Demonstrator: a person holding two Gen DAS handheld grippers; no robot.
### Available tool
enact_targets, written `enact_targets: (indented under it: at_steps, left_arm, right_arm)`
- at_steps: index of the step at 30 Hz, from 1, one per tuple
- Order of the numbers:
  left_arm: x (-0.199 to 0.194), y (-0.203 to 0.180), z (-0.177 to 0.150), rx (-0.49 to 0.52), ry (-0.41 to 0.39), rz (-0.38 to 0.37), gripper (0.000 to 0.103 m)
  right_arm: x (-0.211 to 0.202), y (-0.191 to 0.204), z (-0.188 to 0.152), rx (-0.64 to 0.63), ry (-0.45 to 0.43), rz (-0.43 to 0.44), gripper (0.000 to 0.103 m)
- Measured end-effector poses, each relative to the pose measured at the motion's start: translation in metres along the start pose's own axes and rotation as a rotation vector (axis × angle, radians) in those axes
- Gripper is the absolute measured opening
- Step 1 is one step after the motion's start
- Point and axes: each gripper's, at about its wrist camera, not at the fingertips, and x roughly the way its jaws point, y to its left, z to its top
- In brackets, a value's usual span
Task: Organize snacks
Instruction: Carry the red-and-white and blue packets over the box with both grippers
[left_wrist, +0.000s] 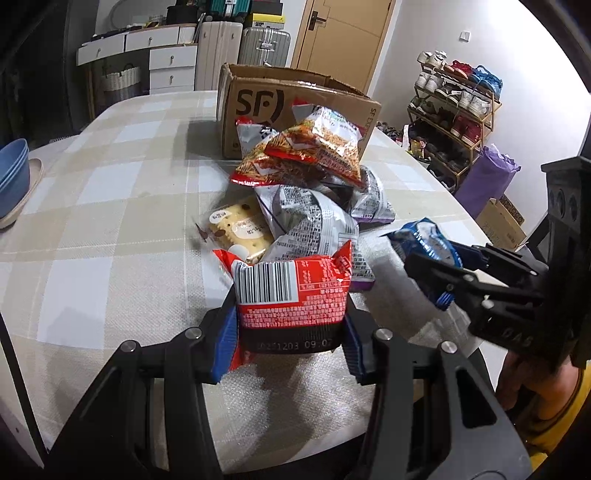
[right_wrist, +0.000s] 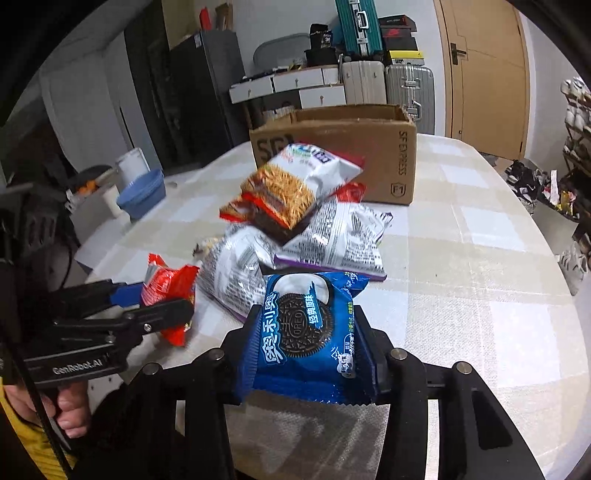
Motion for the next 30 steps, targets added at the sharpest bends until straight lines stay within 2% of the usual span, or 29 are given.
enact_targets:
  at_steps: [8, 15, 24, 30]
  left_arm:
    - [-0.015, 0.002, 0.006, -0.002, -0.023, 0.007, 0.045]
    - [-0.031, 0.007, 0.021, -0.008, -0.05, 0.015, 0.045]
    - [-0.062, 0.01, 0.074, -0.002, -0.143, -0.01, 0.045]
    - [-0.083, 0.01, 0.124, 0.016, -0.216, -0.012, 0.045]
  right_arm:
    - [-0.027, -0.004, 0.014, 0.052, -0.061, 0.074, 0.046]
    - [-0.053, -0.005, 0.041, 0.073, -0.136, 0.126, 0.046]
    - [-0.082, -0.007, 0.099, 0.049, -0.237, 0.181, 0.046]
    - [-0.088, -0.008, 0.142, 0.012, -0.278, 0.204, 0.046]
